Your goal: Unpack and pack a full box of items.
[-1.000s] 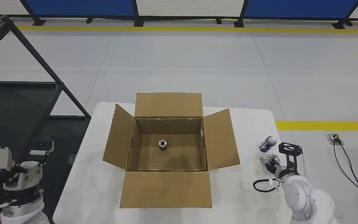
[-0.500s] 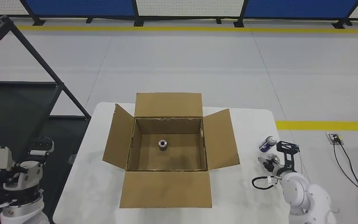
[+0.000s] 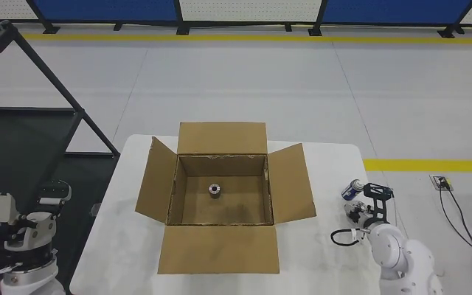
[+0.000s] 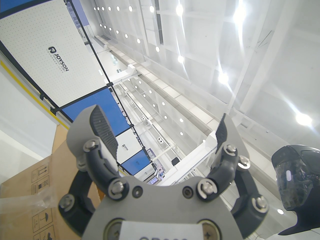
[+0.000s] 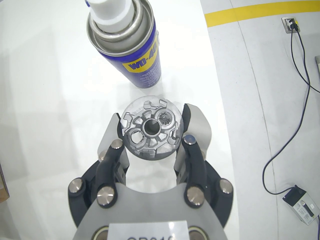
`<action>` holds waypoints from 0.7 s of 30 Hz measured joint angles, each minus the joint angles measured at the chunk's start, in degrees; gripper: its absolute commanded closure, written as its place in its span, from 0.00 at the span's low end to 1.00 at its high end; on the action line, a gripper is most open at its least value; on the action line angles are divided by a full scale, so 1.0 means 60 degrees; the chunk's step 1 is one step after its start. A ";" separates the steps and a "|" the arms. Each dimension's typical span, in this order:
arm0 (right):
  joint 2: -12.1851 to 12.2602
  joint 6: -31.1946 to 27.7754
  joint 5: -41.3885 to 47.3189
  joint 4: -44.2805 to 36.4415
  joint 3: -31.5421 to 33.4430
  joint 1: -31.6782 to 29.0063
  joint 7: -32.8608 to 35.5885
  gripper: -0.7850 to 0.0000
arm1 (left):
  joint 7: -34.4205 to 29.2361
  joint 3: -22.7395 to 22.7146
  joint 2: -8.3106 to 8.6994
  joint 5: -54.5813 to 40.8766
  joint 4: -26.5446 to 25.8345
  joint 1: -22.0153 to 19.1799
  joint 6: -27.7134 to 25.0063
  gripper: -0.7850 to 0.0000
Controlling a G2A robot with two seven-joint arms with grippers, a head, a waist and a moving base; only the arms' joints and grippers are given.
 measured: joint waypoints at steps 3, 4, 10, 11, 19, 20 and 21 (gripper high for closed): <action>0.0020 0.0123 0.0013 -0.0373 0.0011 -0.0143 -0.0121 1.00 | 0.0000 0.0000 0.0000 0.0000 0.0000 0.0000 0.0000 0.00; 0.0025 0.0156 0.0026 -0.0535 0.0014 -0.0205 -0.0168 1.00 | 0.0000 0.0000 0.0000 0.0000 0.0000 0.0000 0.0000 0.00; 0.0027 0.0393 0.0061 -0.2329 -0.0107 -0.0845 -0.0708 1.00 | 0.0000 0.0000 0.0000 0.0000 0.0000 0.0000 0.0000 0.00; 0.0020 0.0492 0.0033 -0.2673 -0.0144 -0.0957 -0.0869 1.00 | 0.0000 0.0000 0.0000 0.0000 0.0000 0.0000 0.0000 0.00; -0.0040 0.0377 0.0580 -0.5044 -0.0834 -0.1521 -0.2283 1.00 | 0.0000 0.0000 0.0000 0.0000 0.0000 0.0000 0.0000 0.00; -0.0039 0.0232 0.0643 -0.5208 -0.0945 -0.1506 -0.2370 1.00 | 0.0000 0.0000 0.0000 0.0000 0.0000 0.0000 0.0000 0.00; -0.0035 0.0020 0.0713 -0.5396 -0.1110 -0.1461 -0.2446 1.00 | 0.0000 0.0000 0.0000 0.0000 0.0000 0.0000 0.0000 0.00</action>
